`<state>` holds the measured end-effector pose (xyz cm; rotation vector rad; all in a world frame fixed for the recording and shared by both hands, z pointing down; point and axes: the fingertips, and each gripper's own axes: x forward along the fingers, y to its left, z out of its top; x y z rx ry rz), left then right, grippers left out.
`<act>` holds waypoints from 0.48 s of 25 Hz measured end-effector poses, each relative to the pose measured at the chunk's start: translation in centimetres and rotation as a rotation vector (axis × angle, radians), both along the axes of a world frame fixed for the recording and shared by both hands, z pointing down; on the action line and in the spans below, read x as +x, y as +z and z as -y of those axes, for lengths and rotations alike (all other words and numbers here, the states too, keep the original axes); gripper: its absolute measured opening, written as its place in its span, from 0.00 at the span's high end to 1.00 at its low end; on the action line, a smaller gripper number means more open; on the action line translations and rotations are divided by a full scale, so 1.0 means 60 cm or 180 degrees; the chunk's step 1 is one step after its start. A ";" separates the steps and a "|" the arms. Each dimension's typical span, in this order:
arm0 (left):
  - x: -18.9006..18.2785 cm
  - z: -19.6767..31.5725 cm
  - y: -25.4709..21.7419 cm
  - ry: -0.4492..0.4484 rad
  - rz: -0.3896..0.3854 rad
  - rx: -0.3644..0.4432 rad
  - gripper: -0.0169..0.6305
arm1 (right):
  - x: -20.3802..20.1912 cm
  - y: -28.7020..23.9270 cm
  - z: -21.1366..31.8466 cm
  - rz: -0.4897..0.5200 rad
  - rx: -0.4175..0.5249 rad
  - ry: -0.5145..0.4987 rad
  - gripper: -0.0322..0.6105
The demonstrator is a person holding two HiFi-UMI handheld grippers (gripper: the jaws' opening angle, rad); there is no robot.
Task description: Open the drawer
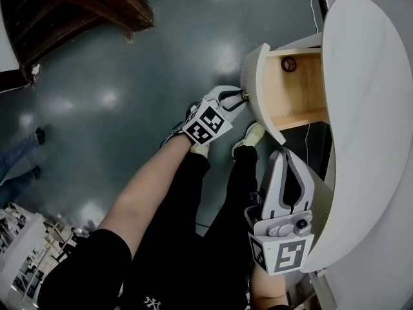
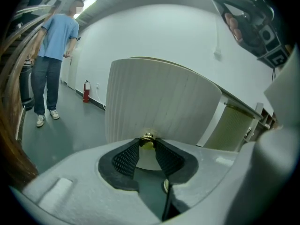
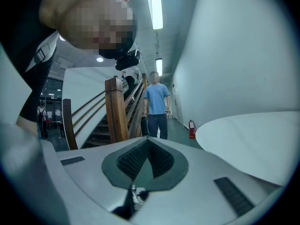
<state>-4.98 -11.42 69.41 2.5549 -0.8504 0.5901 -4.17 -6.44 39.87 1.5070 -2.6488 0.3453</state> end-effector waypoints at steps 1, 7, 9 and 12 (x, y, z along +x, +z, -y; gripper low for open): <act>-0.003 0.000 0.000 -0.0014 -0.0008 -0.0015 0.80 | -0.003 -0.004 0.001 0.0030 -0.0007 0.0002 0.93; -0.010 -0.009 0.000 -0.0028 -0.0015 -0.0059 0.80 | -0.010 -0.017 -0.010 0.0082 0.0003 0.0020 0.93; -0.016 -0.020 -0.003 -0.0033 0.0009 -0.0085 0.80 | -0.009 -0.021 -0.015 0.0076 -0.0015 0.0014 0.93; -0.025 -0.034 -0.019 -0.0119 -0.0010 -0.0155 0.80 | -0.002 -0.028 -0.023 0.0005 -0.0058 -0.0002 0.93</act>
